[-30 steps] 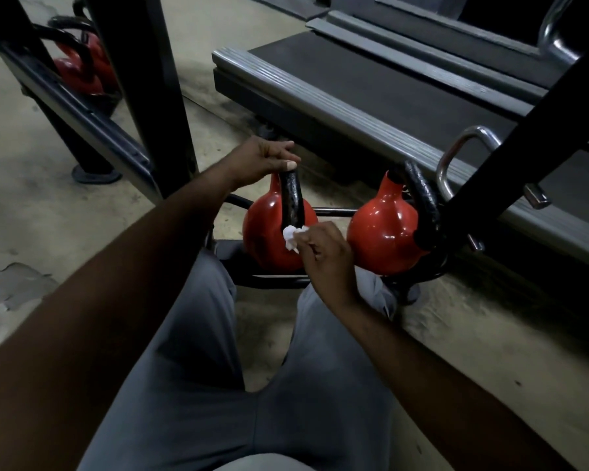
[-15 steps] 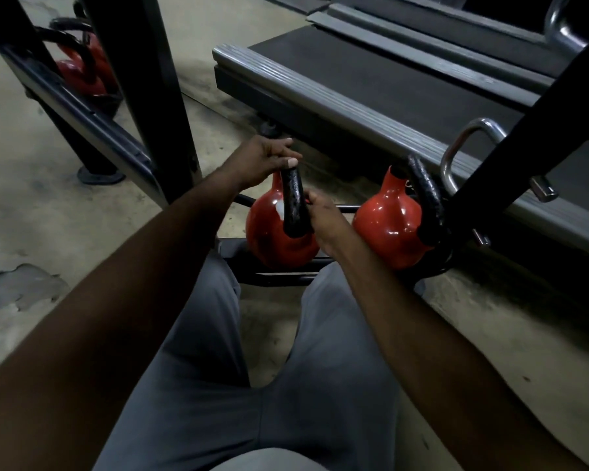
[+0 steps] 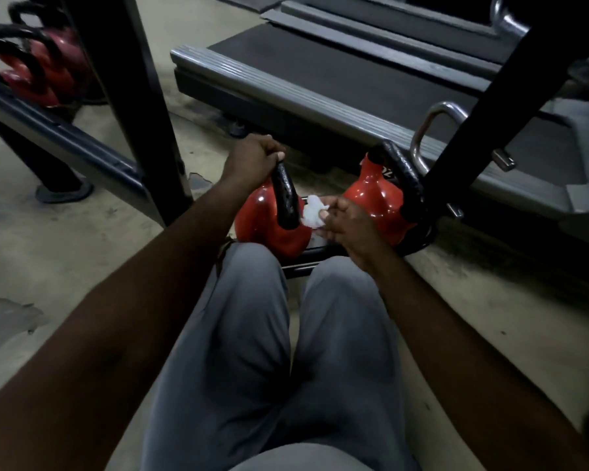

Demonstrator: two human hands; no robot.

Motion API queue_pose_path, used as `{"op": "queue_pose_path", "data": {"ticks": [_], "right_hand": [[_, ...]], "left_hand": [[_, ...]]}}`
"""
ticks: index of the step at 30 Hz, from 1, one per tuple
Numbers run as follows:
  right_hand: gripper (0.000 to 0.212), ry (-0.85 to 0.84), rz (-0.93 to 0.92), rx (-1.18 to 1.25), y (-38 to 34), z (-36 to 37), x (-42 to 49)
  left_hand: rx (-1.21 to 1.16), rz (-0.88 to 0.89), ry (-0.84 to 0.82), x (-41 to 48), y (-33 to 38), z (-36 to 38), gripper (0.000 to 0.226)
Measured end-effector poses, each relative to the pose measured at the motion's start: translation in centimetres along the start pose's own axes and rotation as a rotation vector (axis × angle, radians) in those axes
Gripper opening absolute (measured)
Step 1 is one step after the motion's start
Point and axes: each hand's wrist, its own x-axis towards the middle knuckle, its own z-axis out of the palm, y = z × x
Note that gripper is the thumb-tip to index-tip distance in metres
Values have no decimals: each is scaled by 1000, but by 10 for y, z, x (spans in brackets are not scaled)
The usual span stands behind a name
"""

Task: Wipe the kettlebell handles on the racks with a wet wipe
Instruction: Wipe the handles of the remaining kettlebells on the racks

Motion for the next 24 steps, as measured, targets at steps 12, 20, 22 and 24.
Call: {"op": "queue_pose_path", "data": {"ticks": [12, 20, 22, 24], "right_hand": [[14, 382, -57, -38, -38, -61, -29], [21, 685, -289, -904, -59, -140, -7], [21, 610, -366, -957, -55, -146, -4], [25, 483, -474, -989, -49, -151, -5]], "left_hand": [[-30, 291, -152, 12, 64, 77, 32], [-82, 373, -254, 45, 110, 124, 29], [-113, 294, -218, 56, 119, 136, 38], [-155, 229, -177, 61, 123, 145, 42]]}}
